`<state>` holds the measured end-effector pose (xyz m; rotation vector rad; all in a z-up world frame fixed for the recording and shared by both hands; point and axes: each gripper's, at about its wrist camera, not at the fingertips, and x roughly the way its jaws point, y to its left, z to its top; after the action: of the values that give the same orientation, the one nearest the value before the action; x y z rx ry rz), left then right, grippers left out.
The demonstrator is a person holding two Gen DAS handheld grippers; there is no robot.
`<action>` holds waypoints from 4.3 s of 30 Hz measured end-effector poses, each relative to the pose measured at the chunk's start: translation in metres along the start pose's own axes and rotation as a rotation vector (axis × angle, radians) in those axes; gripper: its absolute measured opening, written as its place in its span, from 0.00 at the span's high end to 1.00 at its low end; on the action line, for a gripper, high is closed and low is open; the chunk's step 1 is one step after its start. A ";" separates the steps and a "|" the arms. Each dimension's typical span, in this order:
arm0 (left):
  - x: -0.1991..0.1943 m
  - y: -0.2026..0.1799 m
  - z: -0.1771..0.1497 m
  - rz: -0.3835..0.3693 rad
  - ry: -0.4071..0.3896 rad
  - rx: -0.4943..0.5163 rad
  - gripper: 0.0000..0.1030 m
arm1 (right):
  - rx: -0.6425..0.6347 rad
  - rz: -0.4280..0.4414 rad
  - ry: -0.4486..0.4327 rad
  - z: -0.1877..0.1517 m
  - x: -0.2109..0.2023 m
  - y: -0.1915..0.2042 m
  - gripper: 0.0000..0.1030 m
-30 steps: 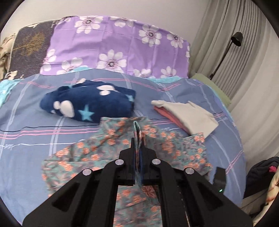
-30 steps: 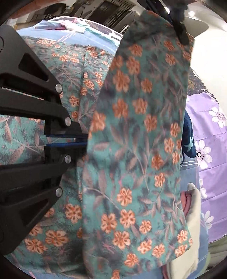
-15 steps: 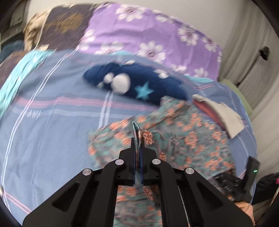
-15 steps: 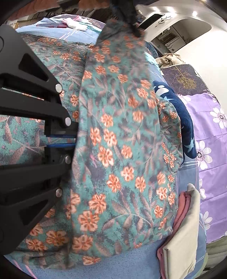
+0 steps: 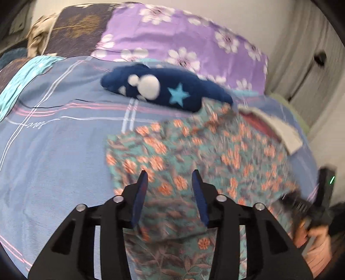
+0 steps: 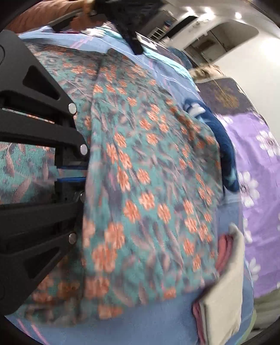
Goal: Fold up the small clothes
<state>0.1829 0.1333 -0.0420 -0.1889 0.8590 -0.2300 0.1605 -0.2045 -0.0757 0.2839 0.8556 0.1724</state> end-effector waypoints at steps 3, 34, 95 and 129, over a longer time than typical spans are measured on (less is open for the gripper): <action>0.013 -0.010 -0.010 0.014 0.030 0.035 0.52 | 0.086 -0.209 -0.086 0.006 -0.029 -0.037 0.95; -0.041 -0.041 0.026 0.083 -0.161 0.170 0.97 | -0.030 -0.083 -0.008 -0.016 -0.059 -0.049 0.36; -0.077 0.009 -0.144 0.006 0.070 0.117 0.75 | -0.090 -0.139 0.043 -0.084 -0.115 -0.078 0.42; -0.174 0.001 -0.269 -0.296 0.107 0.018 0.54 | 0.027 0.259 0.123 -0.205 -0.229 -0.115 0.52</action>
<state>-0.1327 0.1625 -0.0880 -0.2896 0.9339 -0.5284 -0.1394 -0.3377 -0.0744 0.4125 0.9414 0.4233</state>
